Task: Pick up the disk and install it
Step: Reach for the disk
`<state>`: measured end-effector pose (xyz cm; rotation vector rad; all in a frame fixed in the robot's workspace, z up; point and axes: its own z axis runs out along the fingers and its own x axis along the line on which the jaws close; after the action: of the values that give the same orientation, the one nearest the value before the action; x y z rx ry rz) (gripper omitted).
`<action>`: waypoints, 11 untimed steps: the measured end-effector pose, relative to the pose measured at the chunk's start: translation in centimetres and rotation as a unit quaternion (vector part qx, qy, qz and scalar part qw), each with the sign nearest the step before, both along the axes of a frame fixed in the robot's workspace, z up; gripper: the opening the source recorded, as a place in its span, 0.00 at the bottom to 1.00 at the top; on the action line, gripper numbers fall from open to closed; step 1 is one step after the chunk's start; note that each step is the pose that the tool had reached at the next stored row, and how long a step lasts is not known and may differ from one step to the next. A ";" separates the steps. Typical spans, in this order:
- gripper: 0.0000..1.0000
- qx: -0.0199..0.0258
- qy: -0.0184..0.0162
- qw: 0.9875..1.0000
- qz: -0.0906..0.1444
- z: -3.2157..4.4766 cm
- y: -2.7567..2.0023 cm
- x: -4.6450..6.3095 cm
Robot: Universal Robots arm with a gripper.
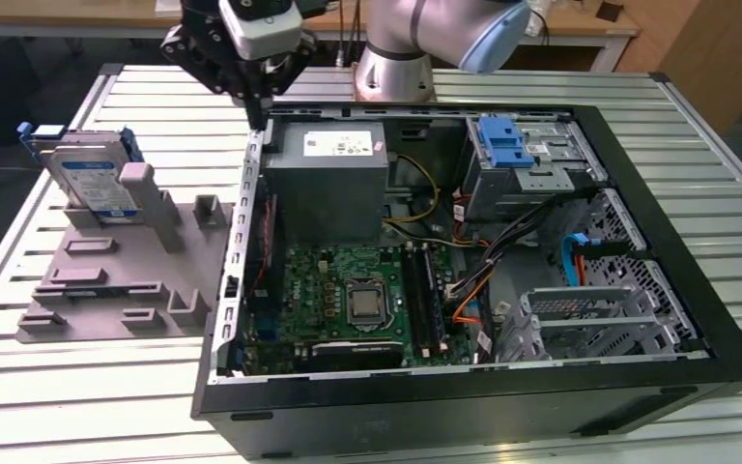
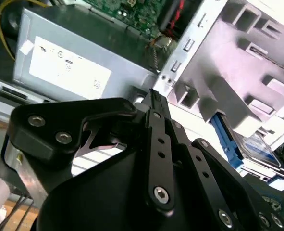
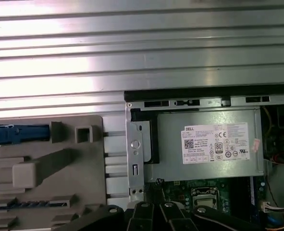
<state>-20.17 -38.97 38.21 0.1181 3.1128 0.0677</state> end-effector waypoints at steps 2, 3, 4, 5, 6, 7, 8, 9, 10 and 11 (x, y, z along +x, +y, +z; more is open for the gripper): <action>0.11 0.000 0.000 1.000 0.000 -0.05 0.30 -0.9; 0.11 0.000 0.000 1.000 0.000 -0.08 0.46 -1.3; 0.11 0.000 0.000 1.000 0.000 -0.11 0.62 -1.7; 0.11 0.000 0.000 1.000 0.000 -0.14 0.77 -2.2; 0.11 0.000 0.000 1.000 0.000 -0.16 0.90 -2.6; 0.11 0.000 0.000 1.000 0.000 -0.19 1.00 -3.1; 0.11 0.000 0.000 1.000 0.000 -0.21 1.10 -3.6; 0.11 0.000 0.000 1.000 0.000 -0.24 1.19 -4.0; 0.11 0.000 0.000 1.000 0.000 -0.27 1.26 -4.5; 0.11 0.000 0.000 1.000 0.000 -0.30 1.31 -4.9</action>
<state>-25.08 -37.66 37.91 0.1179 3.1127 0.0677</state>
